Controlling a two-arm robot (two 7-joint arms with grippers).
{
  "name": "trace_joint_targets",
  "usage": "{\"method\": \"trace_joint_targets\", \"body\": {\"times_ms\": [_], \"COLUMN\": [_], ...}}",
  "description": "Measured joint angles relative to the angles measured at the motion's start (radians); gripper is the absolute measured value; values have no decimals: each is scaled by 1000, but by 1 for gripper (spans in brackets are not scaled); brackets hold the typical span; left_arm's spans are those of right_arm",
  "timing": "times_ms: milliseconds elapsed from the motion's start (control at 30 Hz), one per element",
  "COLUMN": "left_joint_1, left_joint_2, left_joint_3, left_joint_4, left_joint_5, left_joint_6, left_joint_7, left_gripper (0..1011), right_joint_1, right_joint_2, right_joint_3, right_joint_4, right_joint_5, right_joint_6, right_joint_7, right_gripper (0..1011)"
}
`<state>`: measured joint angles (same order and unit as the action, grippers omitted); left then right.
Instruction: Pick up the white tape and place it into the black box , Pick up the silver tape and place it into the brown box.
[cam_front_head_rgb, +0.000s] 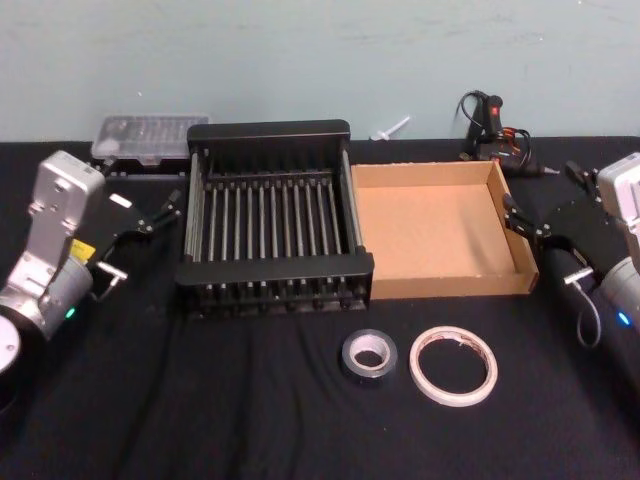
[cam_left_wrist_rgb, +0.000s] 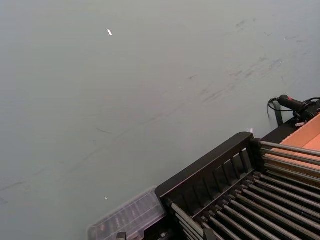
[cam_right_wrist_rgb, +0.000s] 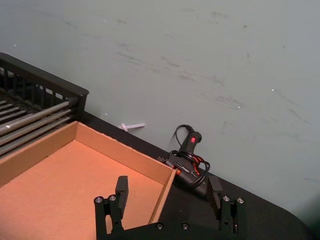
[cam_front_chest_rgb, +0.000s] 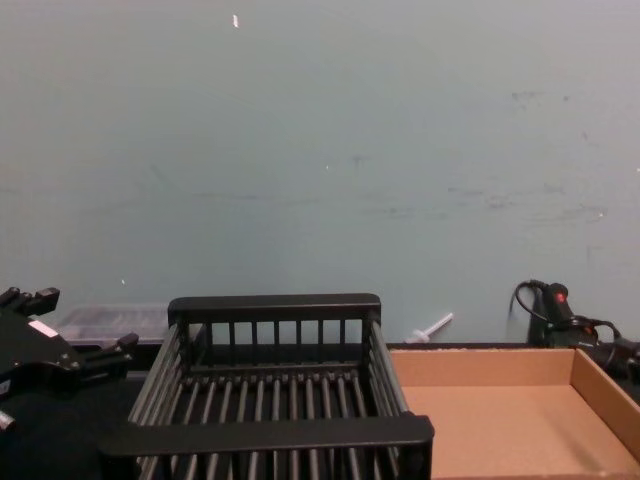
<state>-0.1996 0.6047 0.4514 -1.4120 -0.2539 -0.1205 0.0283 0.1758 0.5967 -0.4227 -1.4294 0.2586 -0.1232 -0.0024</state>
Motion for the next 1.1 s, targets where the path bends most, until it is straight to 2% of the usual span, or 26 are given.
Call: {"method": "trace_joint_targets", "body": {"times_ms": [667, 967, 1100], "left_joint_1": [0, 0, 0], "left_joint_2": [0, 0, 0], "left_joint_3": [0, 0, 0], "left_joint_4": [0, 0, 0], "left_joint_5": [0, 0, 0], "left_joint_6": [0, 0, 0], "left_joint_7": [0, 0, 0], "left_gripper": [1001, 1001, 1001], "right_joint_1": [-154, -233, -263], "right_joint_2": [8, 14, 21], "right_joint_3": [72, 96, 101], "right_joint_4": [-192, -275, -303], "right_joint_5": [75, 113, 125], "right_joint_6": [42, 90, 137], "right_joint_7": [66, 97, 117], "right_gripper": [1002, 1002, 1002]}}
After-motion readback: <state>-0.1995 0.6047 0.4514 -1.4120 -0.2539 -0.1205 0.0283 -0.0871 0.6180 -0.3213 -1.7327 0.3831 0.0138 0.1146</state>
